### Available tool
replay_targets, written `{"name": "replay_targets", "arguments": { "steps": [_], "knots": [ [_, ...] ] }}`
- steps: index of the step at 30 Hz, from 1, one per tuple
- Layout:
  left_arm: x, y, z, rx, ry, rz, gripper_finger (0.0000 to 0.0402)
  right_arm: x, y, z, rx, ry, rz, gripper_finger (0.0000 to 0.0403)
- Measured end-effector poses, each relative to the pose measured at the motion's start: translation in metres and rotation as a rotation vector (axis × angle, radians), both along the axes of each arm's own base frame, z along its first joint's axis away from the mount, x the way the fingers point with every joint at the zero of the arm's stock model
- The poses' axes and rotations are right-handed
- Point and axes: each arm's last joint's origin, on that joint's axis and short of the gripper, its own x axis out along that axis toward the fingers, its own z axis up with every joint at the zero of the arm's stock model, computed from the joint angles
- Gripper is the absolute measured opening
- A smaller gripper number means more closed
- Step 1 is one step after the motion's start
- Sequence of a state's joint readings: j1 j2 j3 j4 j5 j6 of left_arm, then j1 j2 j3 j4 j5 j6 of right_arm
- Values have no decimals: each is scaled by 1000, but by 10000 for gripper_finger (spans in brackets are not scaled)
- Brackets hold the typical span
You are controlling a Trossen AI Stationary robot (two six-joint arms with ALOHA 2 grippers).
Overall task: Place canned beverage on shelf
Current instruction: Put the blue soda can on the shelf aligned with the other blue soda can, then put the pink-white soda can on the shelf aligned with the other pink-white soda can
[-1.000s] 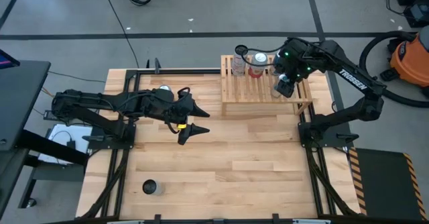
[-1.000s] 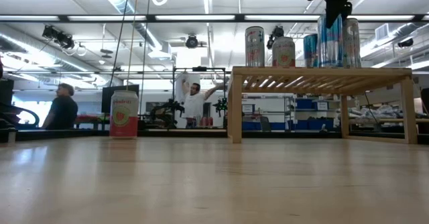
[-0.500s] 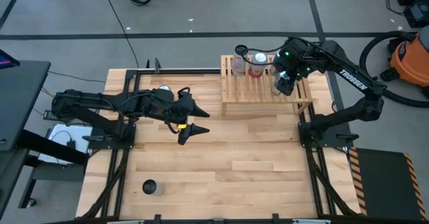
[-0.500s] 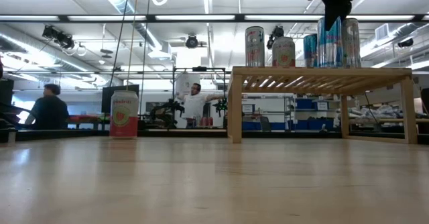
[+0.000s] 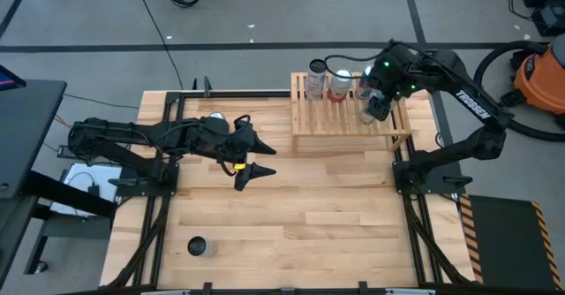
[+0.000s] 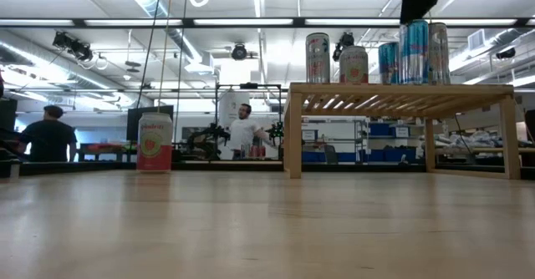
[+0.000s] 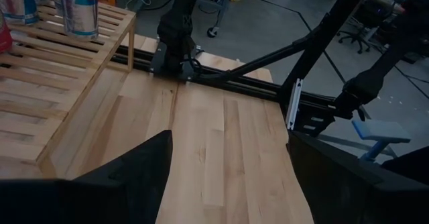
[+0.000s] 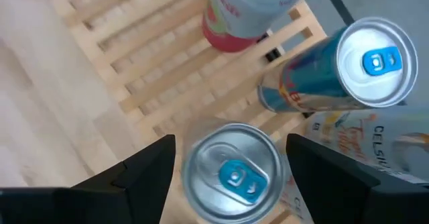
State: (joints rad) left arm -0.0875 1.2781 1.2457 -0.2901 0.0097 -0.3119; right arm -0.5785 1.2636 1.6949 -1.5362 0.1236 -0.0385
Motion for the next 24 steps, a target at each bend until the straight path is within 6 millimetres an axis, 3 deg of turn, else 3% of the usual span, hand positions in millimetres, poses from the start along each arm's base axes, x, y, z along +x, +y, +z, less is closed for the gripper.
{"name": "replay_targets", "arguments": {
  "steps": [14, 24],
  "knots": [
    [0, 0, 0, 0, 0, -2, 300, -12, 11, 28, 44, -151, -29, 293],
    [0, 0, 0, -3, 1, 0, 300, -24, 24, 34, 163, -272, 3, 278]
  ]
}}
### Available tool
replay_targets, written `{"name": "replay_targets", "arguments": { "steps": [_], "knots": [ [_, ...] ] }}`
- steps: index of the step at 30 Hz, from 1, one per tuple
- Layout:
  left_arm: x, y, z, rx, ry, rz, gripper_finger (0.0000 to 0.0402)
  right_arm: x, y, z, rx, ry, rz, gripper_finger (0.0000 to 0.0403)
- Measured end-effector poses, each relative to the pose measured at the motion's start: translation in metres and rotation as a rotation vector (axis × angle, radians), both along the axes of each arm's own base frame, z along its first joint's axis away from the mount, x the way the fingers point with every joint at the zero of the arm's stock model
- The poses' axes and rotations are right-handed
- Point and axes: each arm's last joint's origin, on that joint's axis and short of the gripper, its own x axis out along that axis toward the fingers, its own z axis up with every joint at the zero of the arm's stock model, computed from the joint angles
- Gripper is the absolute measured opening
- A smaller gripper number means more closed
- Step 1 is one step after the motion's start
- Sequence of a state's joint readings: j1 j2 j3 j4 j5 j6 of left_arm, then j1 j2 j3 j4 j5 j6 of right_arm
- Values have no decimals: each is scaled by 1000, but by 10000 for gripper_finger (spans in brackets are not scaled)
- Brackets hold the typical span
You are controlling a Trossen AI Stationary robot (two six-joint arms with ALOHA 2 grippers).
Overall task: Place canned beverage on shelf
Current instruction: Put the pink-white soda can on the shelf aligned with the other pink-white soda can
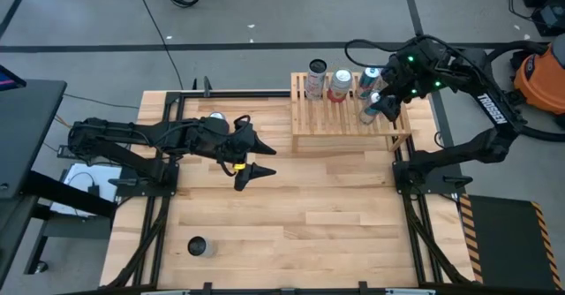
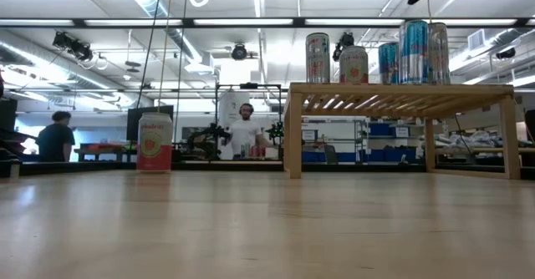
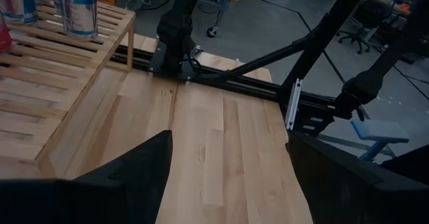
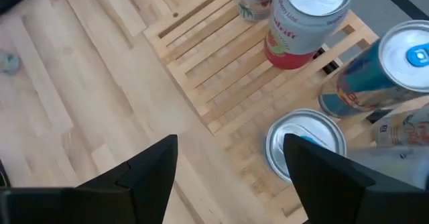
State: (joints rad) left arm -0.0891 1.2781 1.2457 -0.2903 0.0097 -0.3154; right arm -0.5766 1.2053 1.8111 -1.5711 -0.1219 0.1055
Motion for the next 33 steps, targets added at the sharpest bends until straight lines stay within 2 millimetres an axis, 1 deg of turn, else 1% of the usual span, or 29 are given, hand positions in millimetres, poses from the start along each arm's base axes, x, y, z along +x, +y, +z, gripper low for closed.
{"name": "replay_targets", "arguments": {
  "steps": [5, 7, 10, 13, 16, 20, 24, 26, 30, 33],
  "knots": [
    [0, 0, 0, -14, 2, 5, 300, -10, 7, 4, 2, -35, -21, 242],
    [0, 0, 0, -14, 2, 5, 300, -12, 11, 5, -4, -46, -9, 221],
    [0, 0, 0, -14, 2, 5, 300, -16, 16, 1, 1, -41, 14, 182],
    [0, 0, 0, -14, 2, 4, 300, -17, 20, -7, 23, -23, 19, 142],
    [0, 0, 0, -14, 2, 4, 300, -20, 22, -17, 3, 20, 5, 105],
    [0, 0, 0, -14, 2, 4, 300, -23, 24, -32, -1, 76, -24, 58],
    [-1, 0, -2, -12, 22, 4, 300, -23, 24, -48, 13, 105, -27, 16],
    [-1, 0, -3, -11, 34, 5, 300, -21, 23, -56, 15, 111, -28, 7],
    [-1, 0, -4, -10, 41, 5, 300, -17, 21, -71, 29, 124, -44, 13],
    [-1, 0, -4, -10, 40, 4, 300, -16, 20, -83, 22, 153, -64, 9]
  ]
}}
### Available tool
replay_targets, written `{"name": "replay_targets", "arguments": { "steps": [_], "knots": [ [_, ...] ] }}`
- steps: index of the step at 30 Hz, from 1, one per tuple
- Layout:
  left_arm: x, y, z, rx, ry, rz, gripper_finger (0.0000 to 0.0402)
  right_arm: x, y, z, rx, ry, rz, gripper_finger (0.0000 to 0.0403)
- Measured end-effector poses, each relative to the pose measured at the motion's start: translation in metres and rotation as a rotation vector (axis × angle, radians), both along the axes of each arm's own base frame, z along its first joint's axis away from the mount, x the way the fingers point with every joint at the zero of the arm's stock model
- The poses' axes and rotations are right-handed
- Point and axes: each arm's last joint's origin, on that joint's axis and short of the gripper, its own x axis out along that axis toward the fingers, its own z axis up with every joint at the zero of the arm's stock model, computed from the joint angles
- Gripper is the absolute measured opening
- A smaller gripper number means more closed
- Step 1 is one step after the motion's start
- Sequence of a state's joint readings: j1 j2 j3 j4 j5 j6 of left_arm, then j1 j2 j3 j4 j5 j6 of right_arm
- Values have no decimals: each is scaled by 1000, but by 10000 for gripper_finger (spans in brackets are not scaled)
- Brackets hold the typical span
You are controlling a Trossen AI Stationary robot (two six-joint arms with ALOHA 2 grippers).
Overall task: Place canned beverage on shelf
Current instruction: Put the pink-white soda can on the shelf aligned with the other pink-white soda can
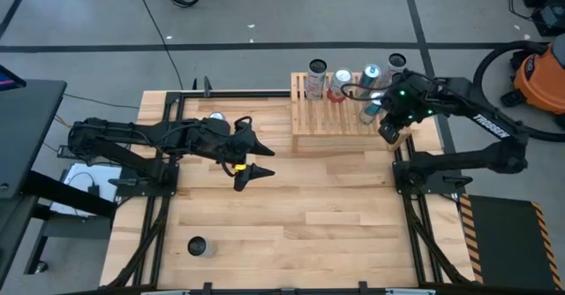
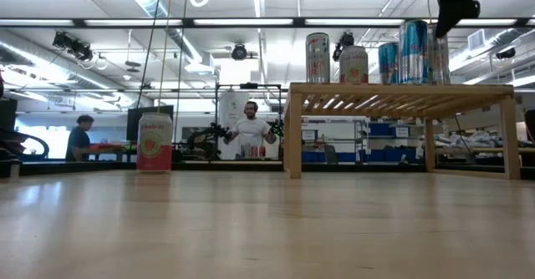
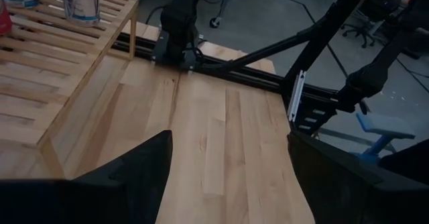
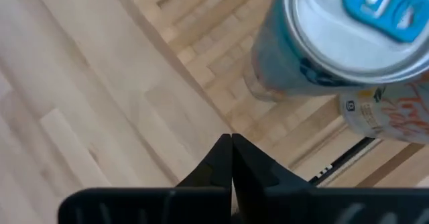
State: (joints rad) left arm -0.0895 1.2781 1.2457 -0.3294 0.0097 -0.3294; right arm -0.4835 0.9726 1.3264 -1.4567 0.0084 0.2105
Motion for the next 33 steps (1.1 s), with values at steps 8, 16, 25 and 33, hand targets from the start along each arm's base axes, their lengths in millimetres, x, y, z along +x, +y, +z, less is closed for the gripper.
{"name": "replay_targets", "arguments": {
  "steps": [8, 16, 25, 33],
  "knots": [
    [0, 0, 0, 0, 0, 0, 300, -2, 0, -11, -35, -19, -34, 7],
    [0, 0, 0, 0, 0, 0, 300, 2, -2, -17, -60, -43, -47, 4],
    [0, 0, 0, 0, 0, 0, 300, 6, -5, -27, -57, -34, -36, 4],
    [0, 0, 0, 0, 0, 0, 300, 11, -7, -25, -81, -65, -30, 4]
  ]
}}
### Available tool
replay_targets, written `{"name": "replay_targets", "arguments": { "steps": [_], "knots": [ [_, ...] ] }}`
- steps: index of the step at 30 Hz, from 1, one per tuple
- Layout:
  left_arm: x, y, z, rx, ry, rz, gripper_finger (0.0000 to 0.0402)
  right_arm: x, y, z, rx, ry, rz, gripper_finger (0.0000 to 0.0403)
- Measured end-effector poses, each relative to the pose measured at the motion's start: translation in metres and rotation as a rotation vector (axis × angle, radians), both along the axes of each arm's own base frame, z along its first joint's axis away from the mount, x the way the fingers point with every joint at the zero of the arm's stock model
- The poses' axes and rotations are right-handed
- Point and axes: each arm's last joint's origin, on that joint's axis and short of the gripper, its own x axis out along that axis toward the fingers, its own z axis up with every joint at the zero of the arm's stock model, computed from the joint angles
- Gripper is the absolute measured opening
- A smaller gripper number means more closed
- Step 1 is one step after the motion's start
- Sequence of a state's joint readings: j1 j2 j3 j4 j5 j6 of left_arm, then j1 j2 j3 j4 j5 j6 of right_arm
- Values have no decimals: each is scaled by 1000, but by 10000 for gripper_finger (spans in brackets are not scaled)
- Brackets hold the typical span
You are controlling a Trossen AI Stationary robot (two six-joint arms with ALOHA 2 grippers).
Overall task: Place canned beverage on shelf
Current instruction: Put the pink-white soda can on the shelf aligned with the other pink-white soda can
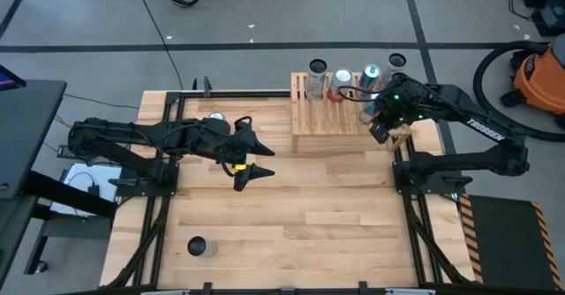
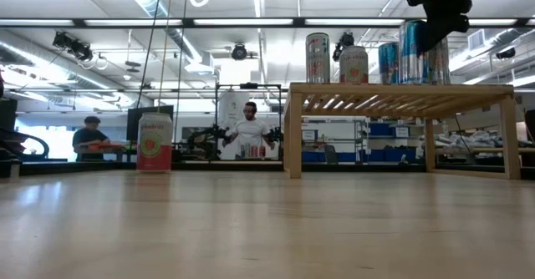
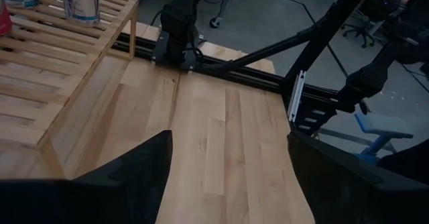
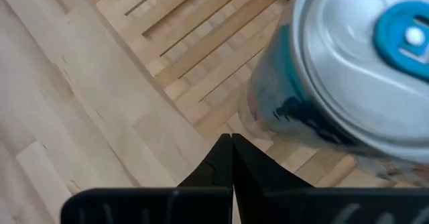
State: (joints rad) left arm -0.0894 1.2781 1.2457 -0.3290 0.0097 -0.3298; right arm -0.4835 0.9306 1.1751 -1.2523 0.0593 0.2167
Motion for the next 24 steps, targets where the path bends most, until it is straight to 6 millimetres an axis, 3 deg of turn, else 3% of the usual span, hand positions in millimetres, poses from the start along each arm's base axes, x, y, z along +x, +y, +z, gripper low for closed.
{"name": "replay_targets", "arguments": {
  "steps": [14, 24],
  "knots": [
    [0, 0, 0, 1, 0, -1, 300, 11, -8, -5, -37, 58, 3, 5],
    [0, 0, -1, 2, 6, -1, 300, -1, 1, 0, 13, 32, 6, 5]
  ]
}}
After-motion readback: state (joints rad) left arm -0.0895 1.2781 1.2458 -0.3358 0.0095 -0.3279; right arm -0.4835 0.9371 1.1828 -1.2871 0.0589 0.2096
